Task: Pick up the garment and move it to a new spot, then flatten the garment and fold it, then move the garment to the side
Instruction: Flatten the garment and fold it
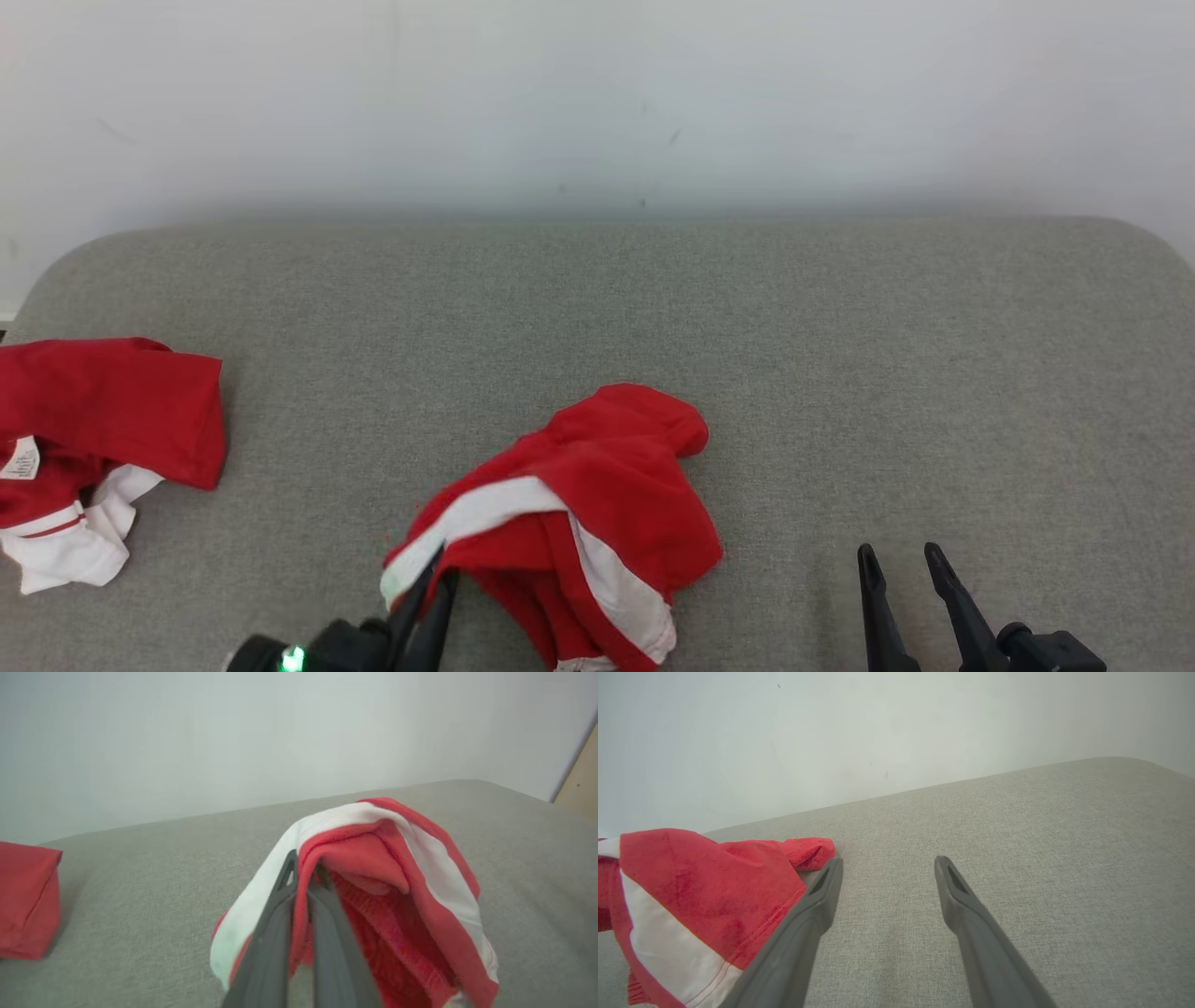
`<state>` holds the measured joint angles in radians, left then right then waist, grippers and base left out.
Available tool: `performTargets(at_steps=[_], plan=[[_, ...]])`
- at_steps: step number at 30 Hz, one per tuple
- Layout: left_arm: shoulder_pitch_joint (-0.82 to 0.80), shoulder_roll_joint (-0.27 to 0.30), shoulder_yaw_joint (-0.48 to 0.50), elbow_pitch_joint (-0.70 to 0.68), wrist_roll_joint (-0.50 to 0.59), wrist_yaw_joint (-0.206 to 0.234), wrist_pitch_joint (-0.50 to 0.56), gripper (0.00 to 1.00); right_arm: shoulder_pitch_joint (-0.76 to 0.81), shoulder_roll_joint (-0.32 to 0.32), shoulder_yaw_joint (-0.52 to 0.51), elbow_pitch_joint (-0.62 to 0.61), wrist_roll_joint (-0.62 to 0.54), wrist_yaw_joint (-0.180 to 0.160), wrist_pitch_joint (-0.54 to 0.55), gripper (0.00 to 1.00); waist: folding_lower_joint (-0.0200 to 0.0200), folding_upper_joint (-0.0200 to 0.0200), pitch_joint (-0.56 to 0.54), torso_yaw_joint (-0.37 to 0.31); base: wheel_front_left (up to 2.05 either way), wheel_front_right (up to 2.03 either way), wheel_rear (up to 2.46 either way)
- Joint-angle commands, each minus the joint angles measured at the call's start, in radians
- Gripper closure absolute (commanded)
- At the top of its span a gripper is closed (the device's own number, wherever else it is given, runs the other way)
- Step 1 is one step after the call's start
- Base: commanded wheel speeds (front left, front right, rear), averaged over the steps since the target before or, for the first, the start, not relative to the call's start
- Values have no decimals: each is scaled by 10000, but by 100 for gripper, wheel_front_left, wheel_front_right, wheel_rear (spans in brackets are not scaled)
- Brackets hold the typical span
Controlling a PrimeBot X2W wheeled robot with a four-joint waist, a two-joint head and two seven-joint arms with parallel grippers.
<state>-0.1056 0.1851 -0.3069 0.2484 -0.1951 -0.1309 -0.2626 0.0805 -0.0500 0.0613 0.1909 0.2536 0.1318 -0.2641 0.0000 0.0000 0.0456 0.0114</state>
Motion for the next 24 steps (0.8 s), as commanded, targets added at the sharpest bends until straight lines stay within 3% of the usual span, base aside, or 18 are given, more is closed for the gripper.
performTargets(at_steps=[1, 6, 7, 8, 9, 17, 24], plan=[[236, 51, -132, 152, -69, 13, -33, 100, -5, -10, 26, 29, 23, -23, -3, 0, 0, 0, -89, 84, 0, 0, 0], [706, -223, -684, 1253, -525, 12, -35, 100, 71, -10, 80, 81, 1, -23, -3, 0, 0, 0, -183, 100, 0, 0, 0], [724, -284, -730, 1369, -551, 12, -33, 78, 86, -8, 74, 88, -16, -23, -3, 0, 0, 0, -195, 117, 0, 0, 0], [754, -355, -737, 1458, -608, 12, -33, 20, 102, -8, 60, 86, -29, -23, -3, 0, 0, 0, -211, 143, 0, 0, 0], [798, -438, -660, 1451, -685, 12, -33, 0, 134, -8, 35, 90, -44, -23, -3, 0, 0, 0, -237, 179, 0, 0, 0], [1486, -873, 213, 342, -391, 14, -33, 0, 204, -14, 106, 106, -23, -23, -3, 0, 0, 0, -321, 508, 0, 0, 0], [2363, -1248, 1659, -991, -326, 61, -33, 0, 243, -7, 471, 343, 147, -23, -3, 0, 0, 0, -228, 763, 0, 0, 0]])
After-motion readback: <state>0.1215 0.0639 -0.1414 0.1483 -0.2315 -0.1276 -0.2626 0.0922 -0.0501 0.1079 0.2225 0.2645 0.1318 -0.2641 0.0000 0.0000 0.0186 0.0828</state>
